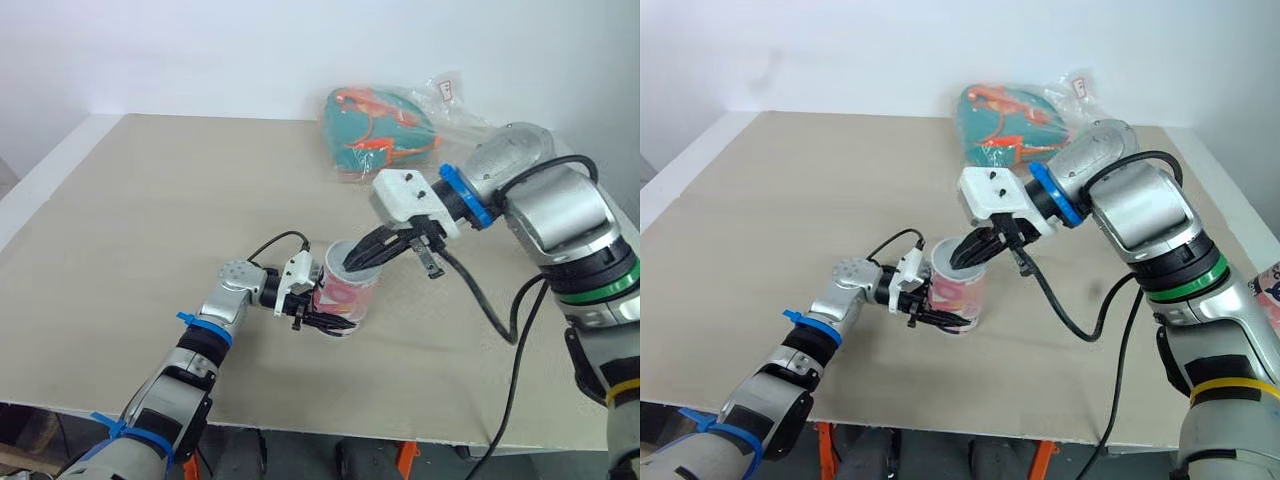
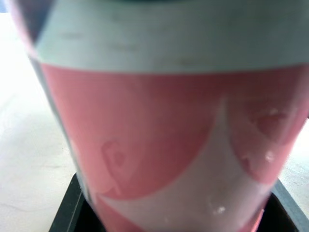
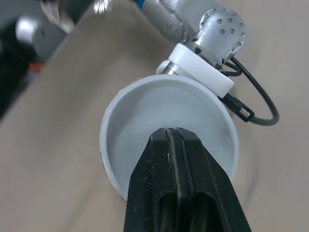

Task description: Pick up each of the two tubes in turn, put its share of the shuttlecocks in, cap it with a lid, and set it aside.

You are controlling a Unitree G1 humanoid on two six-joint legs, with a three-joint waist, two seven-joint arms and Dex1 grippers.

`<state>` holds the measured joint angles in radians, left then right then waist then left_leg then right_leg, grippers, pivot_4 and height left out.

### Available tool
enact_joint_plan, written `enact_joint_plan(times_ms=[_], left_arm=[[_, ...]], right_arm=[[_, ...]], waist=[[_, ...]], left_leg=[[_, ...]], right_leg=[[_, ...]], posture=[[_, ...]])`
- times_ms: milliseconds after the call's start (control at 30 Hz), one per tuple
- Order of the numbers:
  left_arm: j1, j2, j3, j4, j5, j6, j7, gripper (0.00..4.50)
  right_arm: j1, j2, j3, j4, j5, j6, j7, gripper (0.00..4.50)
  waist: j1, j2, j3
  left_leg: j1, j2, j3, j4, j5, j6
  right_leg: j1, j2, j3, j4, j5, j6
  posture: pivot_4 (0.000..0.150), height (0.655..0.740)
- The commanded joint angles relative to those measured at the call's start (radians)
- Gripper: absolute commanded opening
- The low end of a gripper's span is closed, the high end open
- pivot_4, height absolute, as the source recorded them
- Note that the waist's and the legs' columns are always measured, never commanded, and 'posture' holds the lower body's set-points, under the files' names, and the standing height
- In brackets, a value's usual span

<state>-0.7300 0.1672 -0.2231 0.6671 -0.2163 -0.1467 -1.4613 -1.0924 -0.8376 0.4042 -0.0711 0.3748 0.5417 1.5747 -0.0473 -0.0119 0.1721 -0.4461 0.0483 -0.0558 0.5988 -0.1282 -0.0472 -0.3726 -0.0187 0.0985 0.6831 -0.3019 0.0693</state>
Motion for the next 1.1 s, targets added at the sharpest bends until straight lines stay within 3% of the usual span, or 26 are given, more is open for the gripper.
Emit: enact_joint_plan(times_ms=[33,100,133,200,367,700,900,1100], left_arm=[[0.007,0.004,0.015,-0.024,-0.008,0.024,0.022,2.56],[0.011,0.007,0.008,-0.030,-0.007,0.036,0.019,3.21],[0.012,0.008,0.006,-0.032,-0.008,0.045,0.016,3.80],[0.020,0.009,0.010,-0.048,-0.026,0.071,0.002,4.46],[0.037,0.020,0.009,-0.072,-0.030,0.069,-0.019,4.50],[0.074,0.110,0.025,-0.127,-0.046,0.141,-0.059,4.50],[0.067,0.183,0.046,-0.072,-0.020,0.087,-0.053,4.50],[0.098,0.246,0.064,-0.133,-0.053,0.140,-0.081,4.50]], right_arm=[[0.030,-0.085,-0.147,-0.067,0.084,0.071,0.023,0.33],[0.079,-0.125,-0.203,-0.121,0.122,0.112,-0.007,0.93],[0.099,-0.139,-0.229,-0.143,0.140,0.133,-0.021,1.48],[0.167,-0.167,-0.309,-0.213,0.186,0.181,-0.071,2.28],[0.298,-0.184,-0.470,-0.332,0.286,0.287,-0.210,4.48],[0.584,-0.139,-0.673,-0.528,0.446,0.399,-0.483,4.48],[0.713,-0.116,-0.687,-0.581,0.453,0.375,-0.584,4.48],[0.784,-0.112,-0.657,-0.594,0.439,0.340,-0.629,4.48]], waist=[[0.004,0.001,0.001],[0.004,0.001,0.001],[0.004,0.000,0.001],[0.004,0.001,0.001],[0.002,0.002,0.002],[0.002,0.001,0.002],[0.002,0.001,0.002],[0.002,0.001,0.002]], left_leg=[[-0.002,-0.001,-0.001,0.000,0.000,0.000],[-0.005,-0.002,-0.002,0.000,-0.002,0.000],[-0.005,-0.002,-0.002,0.000,-0.002,0.000],[-0.006,-0.002,-0.002,-0.001,-0.003,0.001],[-0.007,-0.003,-0.002,-0.004,-0.003,0.001],[-0.007,-0.002,-0.003,-0.003,-0.003,0.001],[-0.007,-0.002,-0.003,-0.002,-0.003,0.001],[-0.007,-0.002,-0.003,-0.002,-0.003,0.001]], right_leg=[[-0.001,0.000,0.000,0.000,0.000,-0.002],[-0.002,0.000,0.000,-0.001,-0.001,-0.002],[-0.002,0.000,0.000,-0.001,-0.001,-0.001],[-0.003,0.000,0.000,-0.001,-0.003,-0.002],[-0.005,0.000,0.000,-0.001,-0.004,-0.003],[-0.004,0.000,-0.001,-0.001,-0.005,0.001],[-0.003,0.000,-0.001,-0.001,-0.006,0.002],[-0.003,0.000,-0.001,-0.001,-0.006,0.002]], posture=[[0.150,0.7400],[0.150,0.7400],[0.150,0.7400],[0.150,0.7400],[0.150,0.7400],[0.150,0.7400],[0.150,0.7400],[0.150,0.7400]])
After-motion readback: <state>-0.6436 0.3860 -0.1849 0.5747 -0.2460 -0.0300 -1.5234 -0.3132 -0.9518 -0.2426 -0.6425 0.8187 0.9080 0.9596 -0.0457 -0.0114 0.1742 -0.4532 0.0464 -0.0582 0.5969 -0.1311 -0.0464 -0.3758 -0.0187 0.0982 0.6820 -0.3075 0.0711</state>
